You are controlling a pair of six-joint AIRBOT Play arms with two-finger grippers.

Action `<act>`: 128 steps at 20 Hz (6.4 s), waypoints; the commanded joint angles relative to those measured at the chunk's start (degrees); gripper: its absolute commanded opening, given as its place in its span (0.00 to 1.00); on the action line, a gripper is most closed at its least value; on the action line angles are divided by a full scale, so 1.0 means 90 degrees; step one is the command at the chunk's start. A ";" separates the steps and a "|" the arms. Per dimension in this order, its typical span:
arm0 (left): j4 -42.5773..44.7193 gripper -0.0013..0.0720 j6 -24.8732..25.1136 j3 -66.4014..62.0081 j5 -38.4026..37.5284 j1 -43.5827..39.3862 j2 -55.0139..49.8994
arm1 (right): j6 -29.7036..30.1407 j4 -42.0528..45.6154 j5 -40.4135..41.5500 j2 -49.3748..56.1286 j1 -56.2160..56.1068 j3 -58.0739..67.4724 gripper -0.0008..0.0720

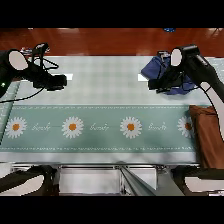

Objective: Fold the shirts.

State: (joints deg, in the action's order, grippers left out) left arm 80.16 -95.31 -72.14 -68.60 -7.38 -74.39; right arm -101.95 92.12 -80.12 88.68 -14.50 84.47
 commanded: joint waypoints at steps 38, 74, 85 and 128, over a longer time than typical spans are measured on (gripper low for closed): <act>0.0100 0.71 0.0002 -0.0010 0.1807 0.0578 -0.0236 | -0.0131 0.0459 0.3361 0.1520 0.2718 0.1095 0.58; -0.1375 0.71 0.0170 0.2157 0.0784 0.0532 0.4517 | 0.2072 -0.1178 0.1350 -0.2516 -0.0381 0.3150 0.05; -0.1700 0.71 0.0194 0.3198 0.0746 0.0318 0.4507 | 0.0826 -0.1022 0.2064 -0.2370 -0.2494 0.0141 0.05; -0.5423 0.05 0.3492 0.3796 0.2210 -0.1571 0.0376 | 0.1923 -0.5231 0.3495 -0.1365 0.0321 -0.4908 0.57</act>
State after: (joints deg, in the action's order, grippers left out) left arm 31.22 -64.01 -37.69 -47.13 -23.05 -70.96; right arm -86.00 51.00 -52.03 73.52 -10.59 40.16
